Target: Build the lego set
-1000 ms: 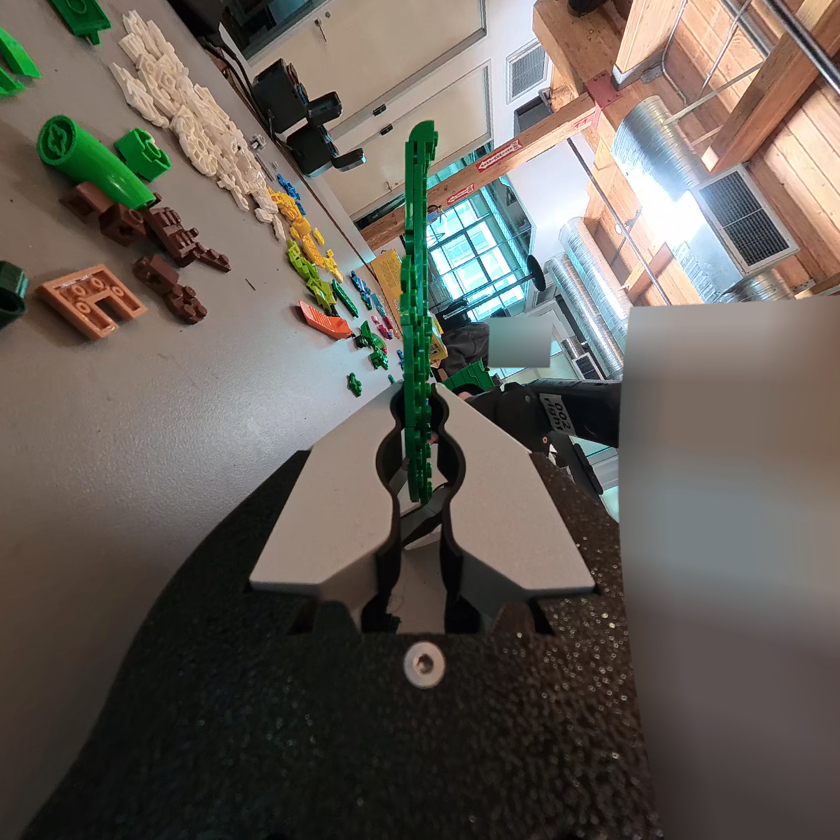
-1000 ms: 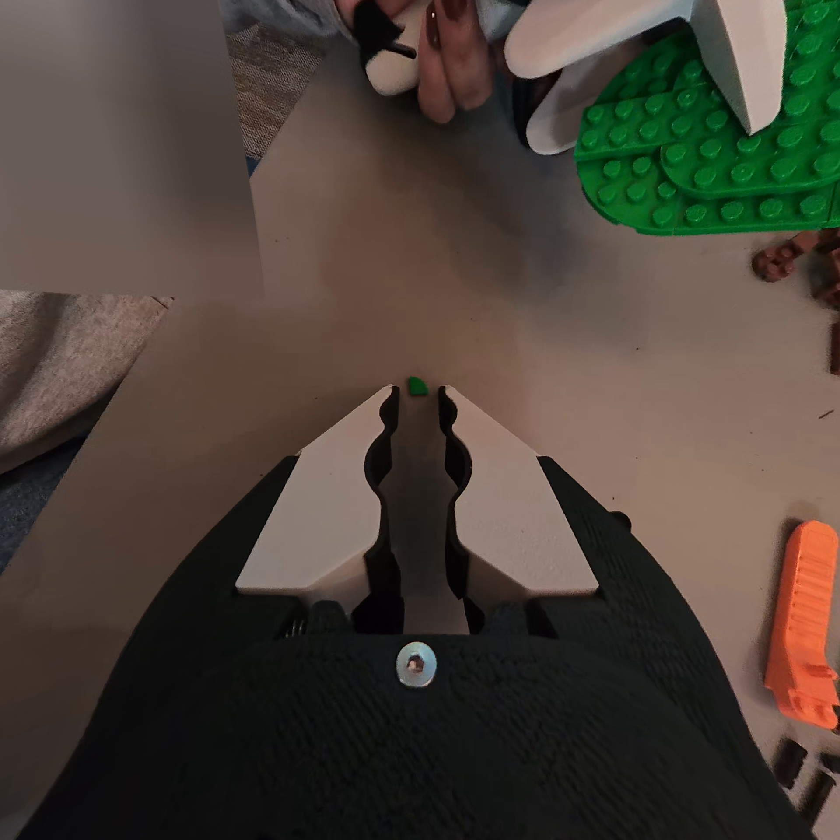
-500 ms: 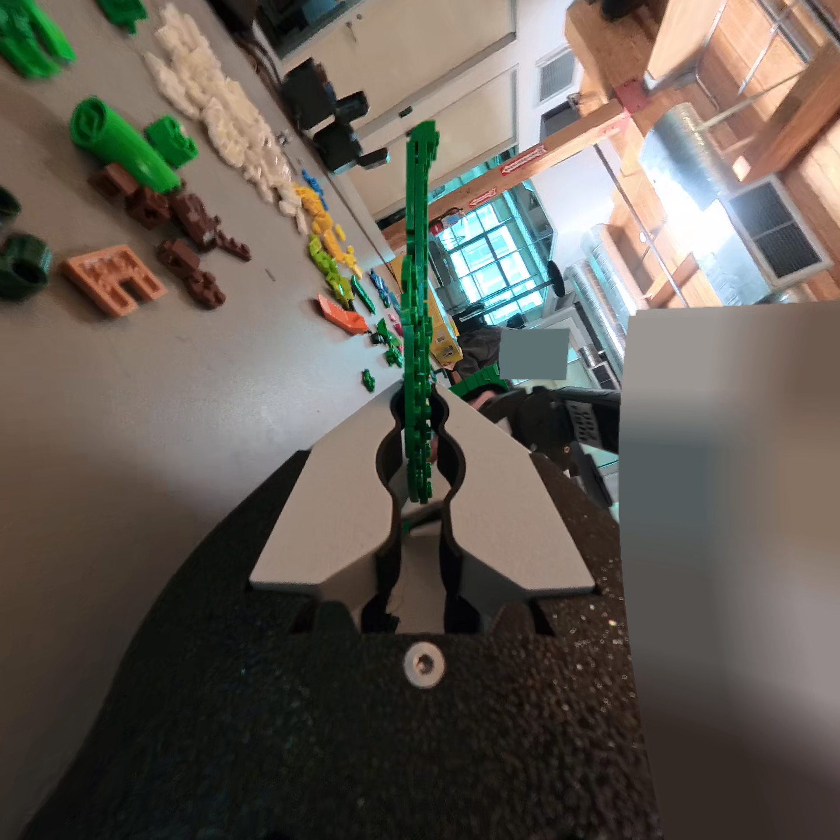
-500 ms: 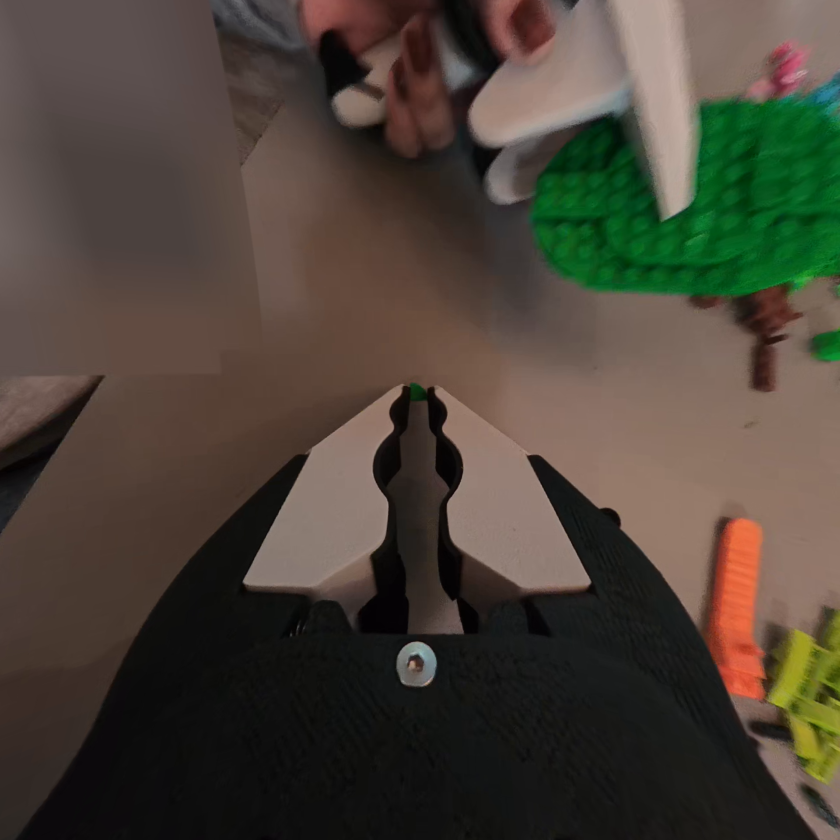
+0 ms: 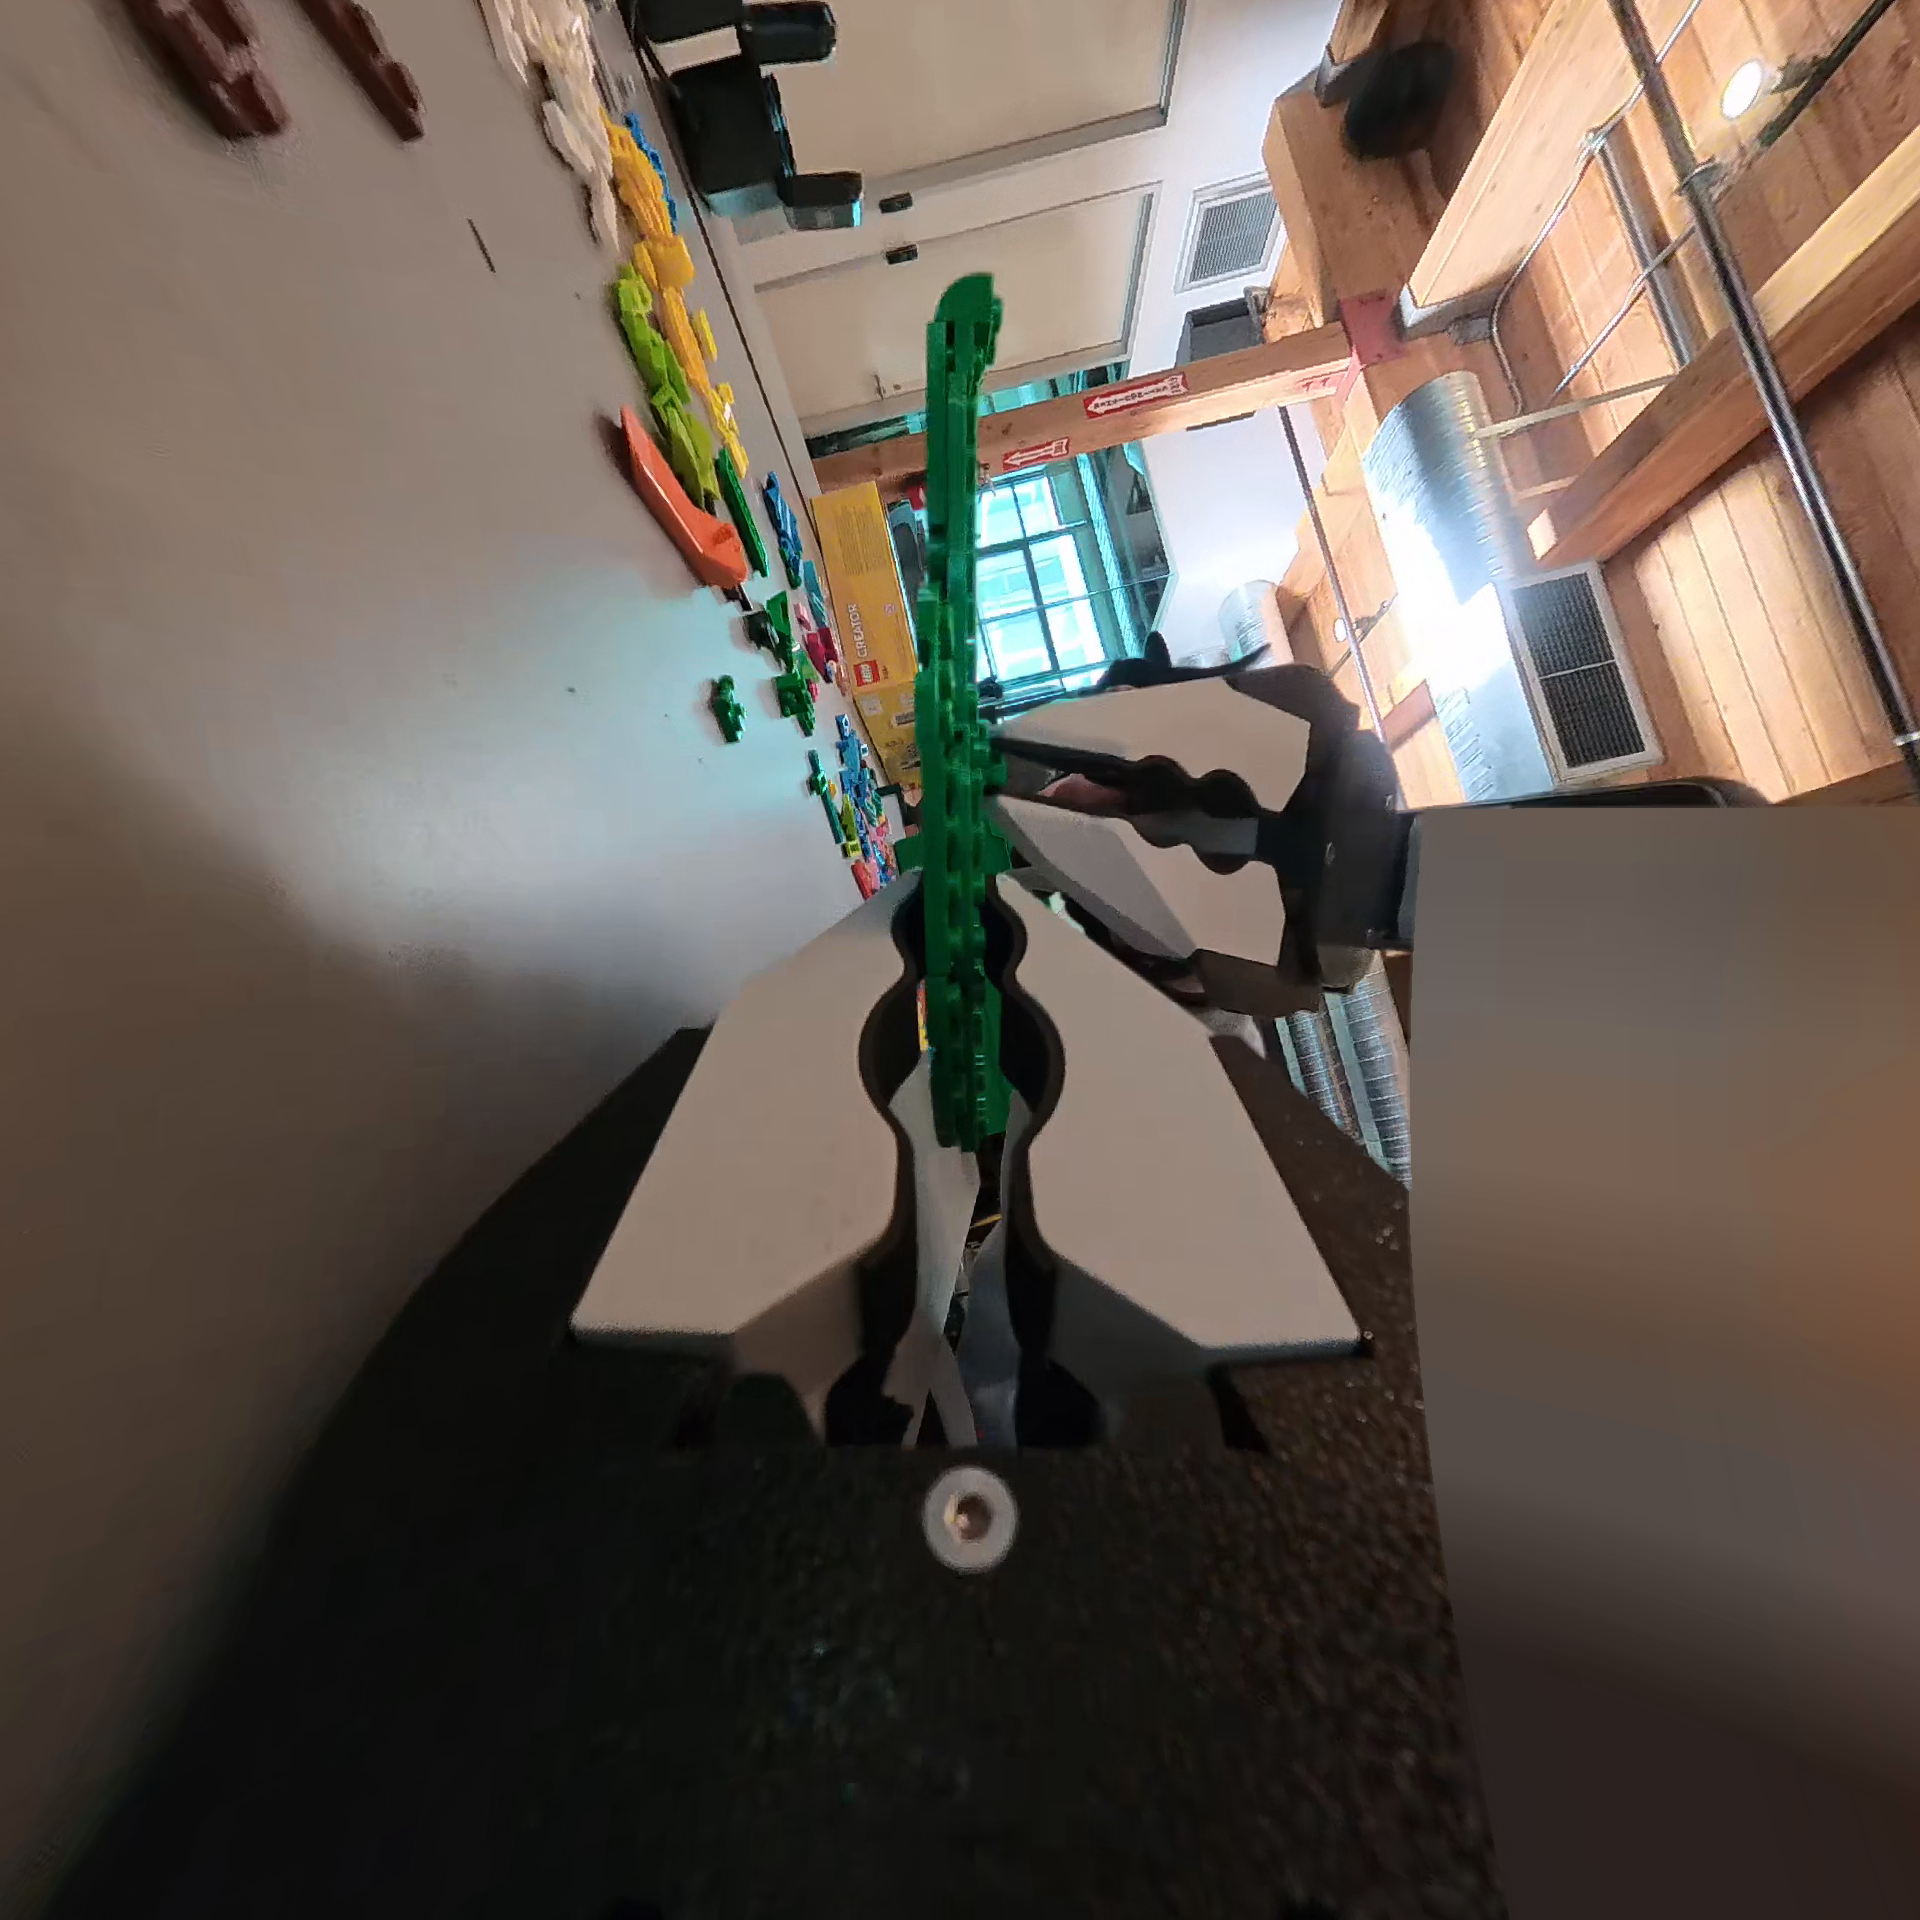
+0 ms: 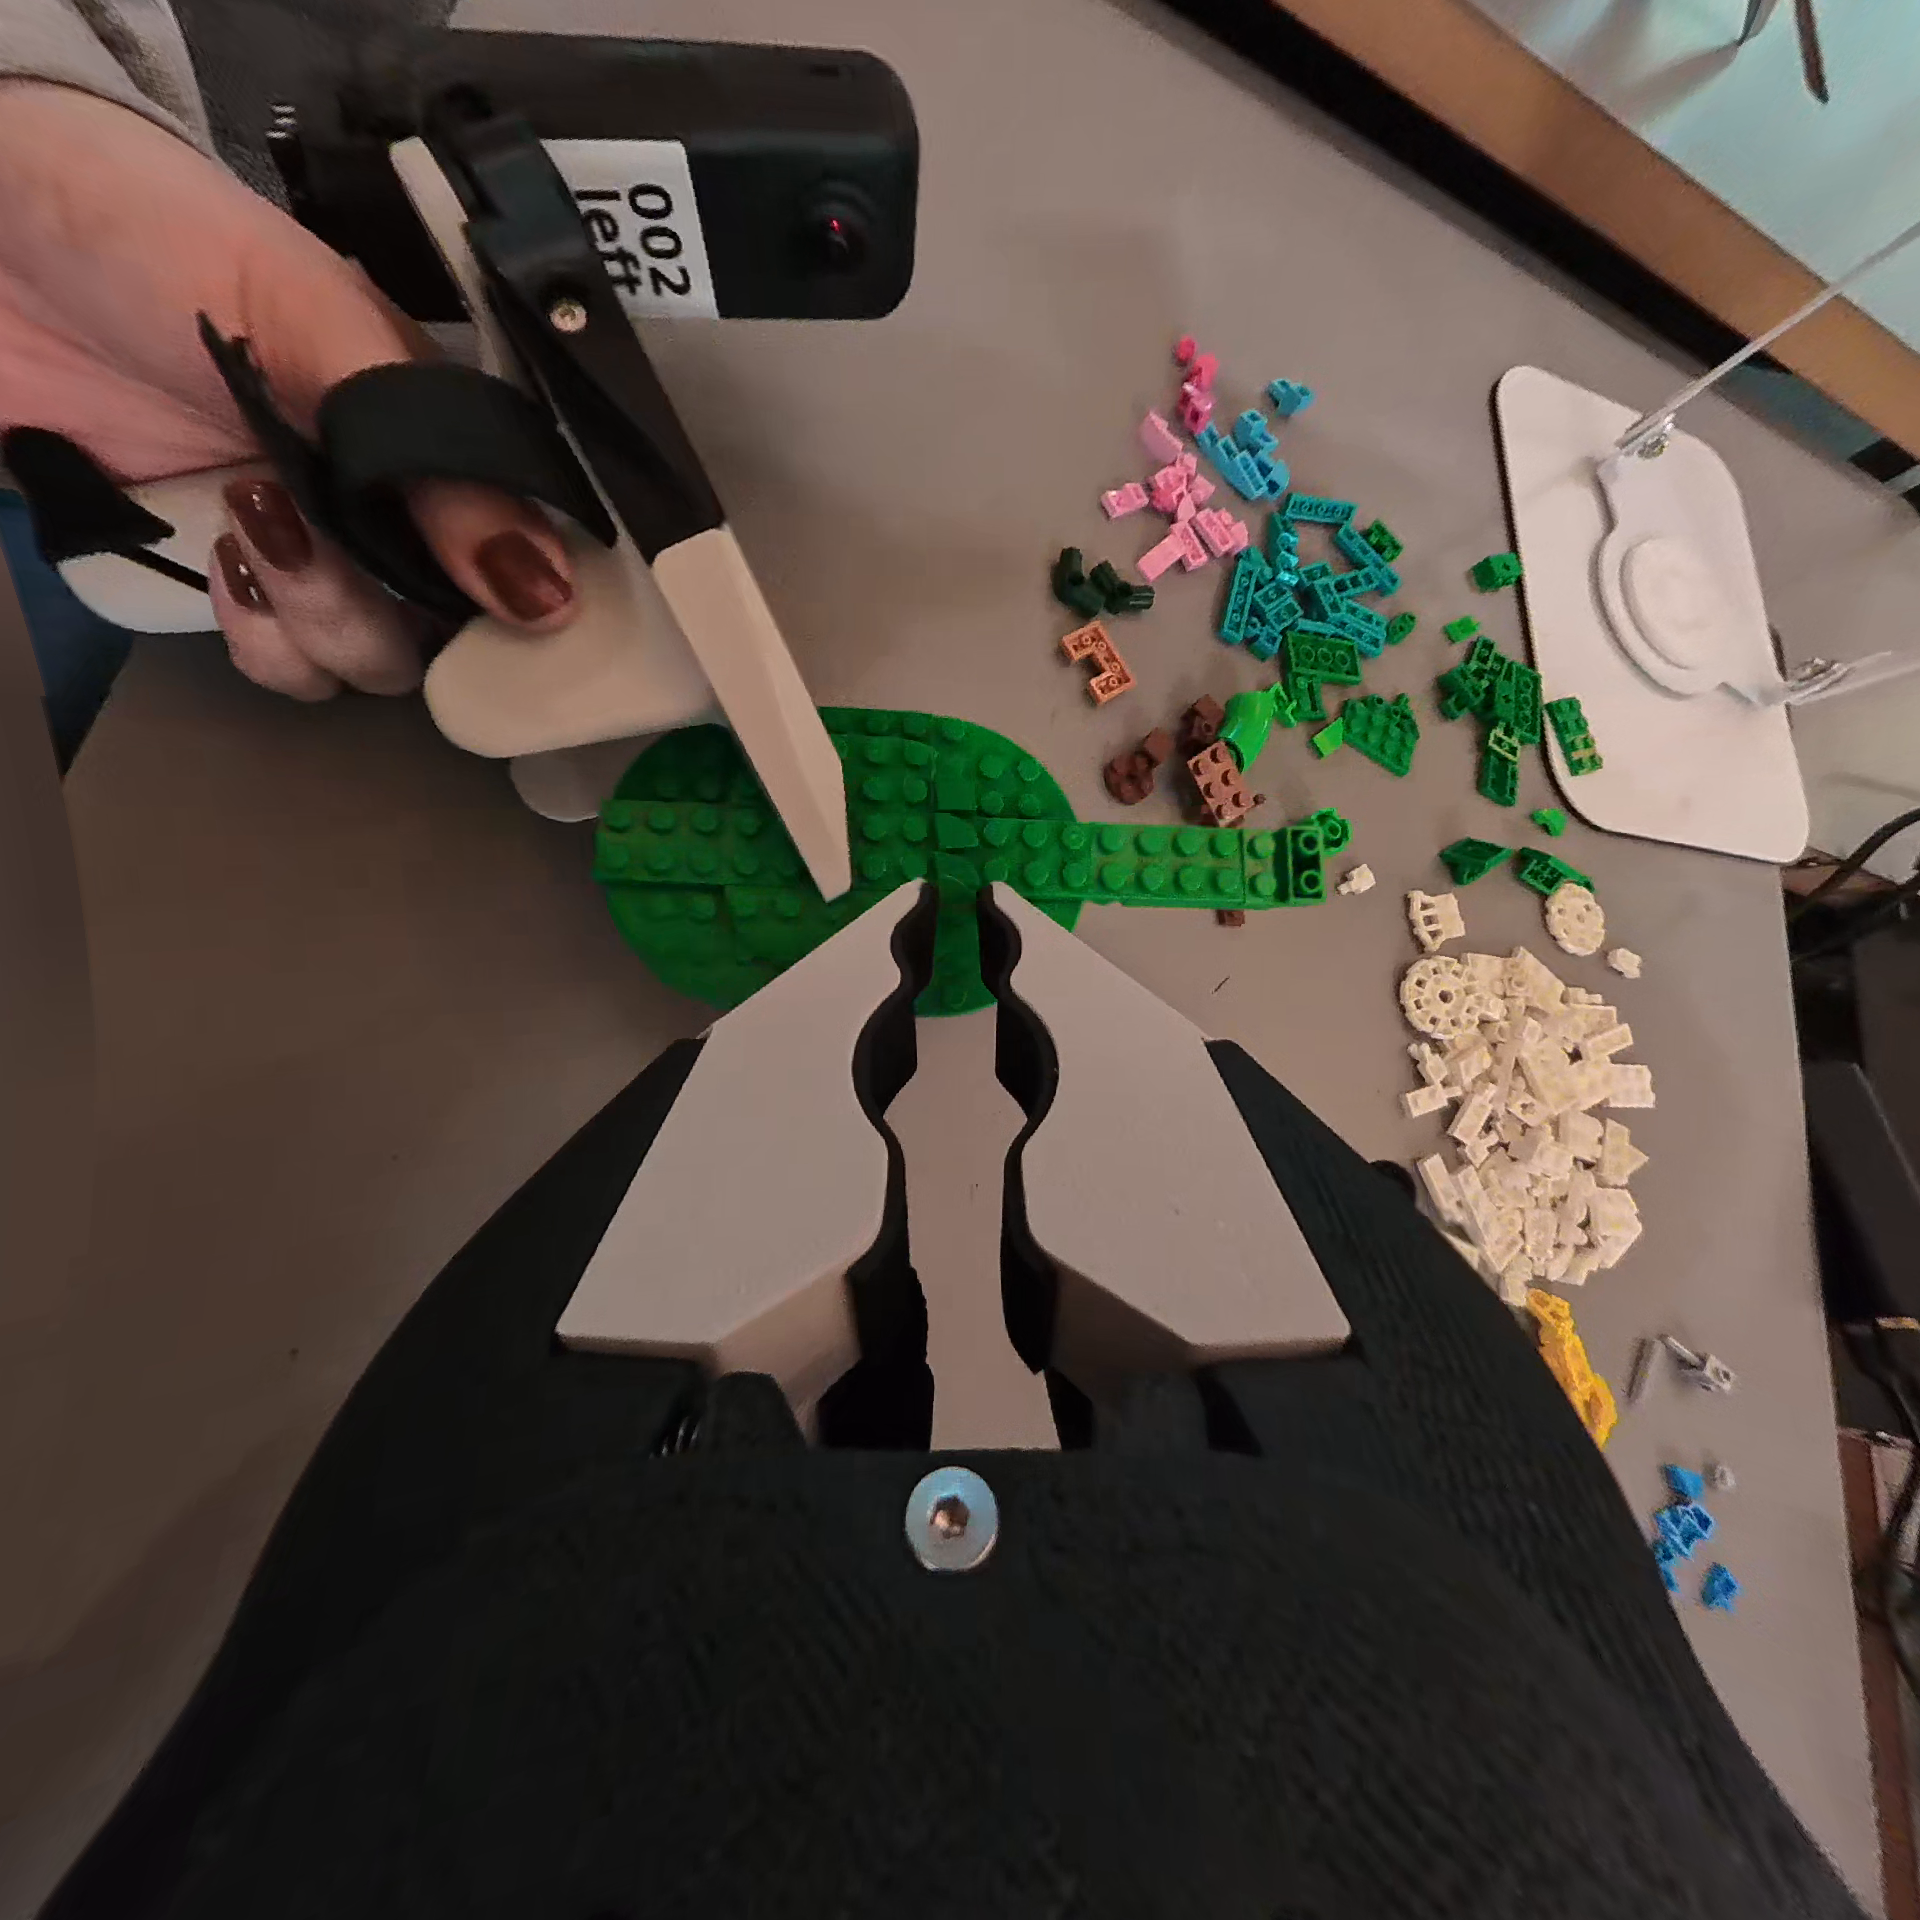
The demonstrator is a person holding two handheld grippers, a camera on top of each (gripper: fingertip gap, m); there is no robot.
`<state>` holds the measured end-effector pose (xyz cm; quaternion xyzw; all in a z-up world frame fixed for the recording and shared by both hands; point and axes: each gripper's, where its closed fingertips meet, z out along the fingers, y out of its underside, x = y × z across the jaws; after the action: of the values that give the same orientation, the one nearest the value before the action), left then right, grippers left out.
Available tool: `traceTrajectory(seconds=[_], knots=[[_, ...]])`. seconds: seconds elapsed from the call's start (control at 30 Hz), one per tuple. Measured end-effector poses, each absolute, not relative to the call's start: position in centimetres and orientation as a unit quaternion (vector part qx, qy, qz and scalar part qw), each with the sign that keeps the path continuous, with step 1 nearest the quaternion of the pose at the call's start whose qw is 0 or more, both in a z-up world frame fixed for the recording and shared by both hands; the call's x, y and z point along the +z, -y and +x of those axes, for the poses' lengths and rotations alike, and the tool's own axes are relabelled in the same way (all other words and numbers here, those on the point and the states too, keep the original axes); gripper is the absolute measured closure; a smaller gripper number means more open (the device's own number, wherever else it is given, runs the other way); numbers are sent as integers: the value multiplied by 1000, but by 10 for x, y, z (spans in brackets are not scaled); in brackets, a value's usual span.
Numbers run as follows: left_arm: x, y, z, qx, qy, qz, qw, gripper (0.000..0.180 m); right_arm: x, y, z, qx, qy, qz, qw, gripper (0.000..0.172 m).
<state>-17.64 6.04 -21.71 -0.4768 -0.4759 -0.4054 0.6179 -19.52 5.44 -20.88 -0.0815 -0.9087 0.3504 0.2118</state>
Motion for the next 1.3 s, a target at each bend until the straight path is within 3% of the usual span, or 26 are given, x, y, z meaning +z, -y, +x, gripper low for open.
traceTrajectory(seconds=[0.47,1.07,1.2,1.3], knots=[[-217,-62,-173,-411,470,-481,615,175,-210,-57,-192,317,927,-82,184,165],[-217,-62,-173,-420,471,-475,613,175,-201,-60,-191,332,914,-77,221,154],[-216,-61,-174,-430,474,-468,610,175,-193,-61,-181,343,904,-21,255,134],[-216,-61,-175,-441,476,-459,607,175,-188,-67,-183,295,872,71,383,106]])
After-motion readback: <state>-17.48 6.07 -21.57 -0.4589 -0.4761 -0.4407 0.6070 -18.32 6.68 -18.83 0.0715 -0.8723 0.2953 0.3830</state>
